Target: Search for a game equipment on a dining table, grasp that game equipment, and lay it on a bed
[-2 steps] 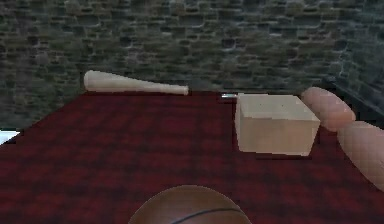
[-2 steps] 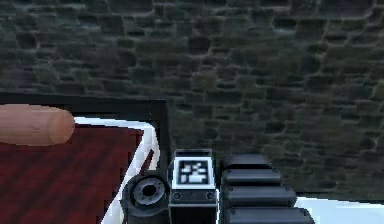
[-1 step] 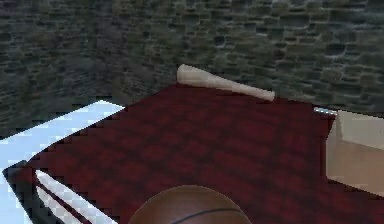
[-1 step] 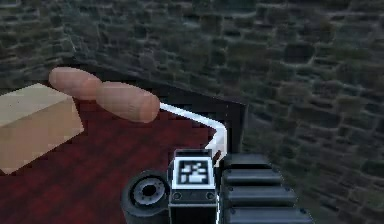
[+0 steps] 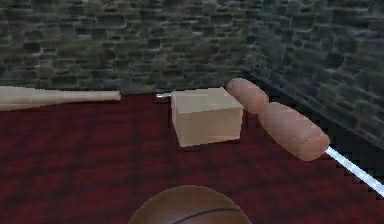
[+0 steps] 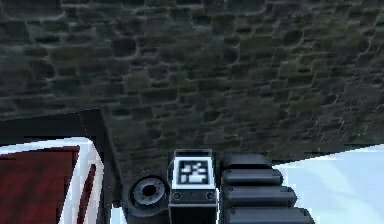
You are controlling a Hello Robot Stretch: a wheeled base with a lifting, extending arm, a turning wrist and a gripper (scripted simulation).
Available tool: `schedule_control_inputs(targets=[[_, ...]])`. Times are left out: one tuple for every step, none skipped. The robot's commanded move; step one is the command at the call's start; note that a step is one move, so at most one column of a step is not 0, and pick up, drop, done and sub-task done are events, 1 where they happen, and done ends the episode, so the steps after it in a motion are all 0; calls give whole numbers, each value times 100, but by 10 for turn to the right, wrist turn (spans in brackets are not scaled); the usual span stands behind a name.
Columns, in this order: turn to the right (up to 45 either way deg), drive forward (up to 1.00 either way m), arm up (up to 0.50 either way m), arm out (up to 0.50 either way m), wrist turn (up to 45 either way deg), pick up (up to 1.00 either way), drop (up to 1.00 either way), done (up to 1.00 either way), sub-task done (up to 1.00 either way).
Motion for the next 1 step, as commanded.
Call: schedule_control_inputs(targets=[[450, 0, 0, 0, 0, 0, 0, 0, 0]])
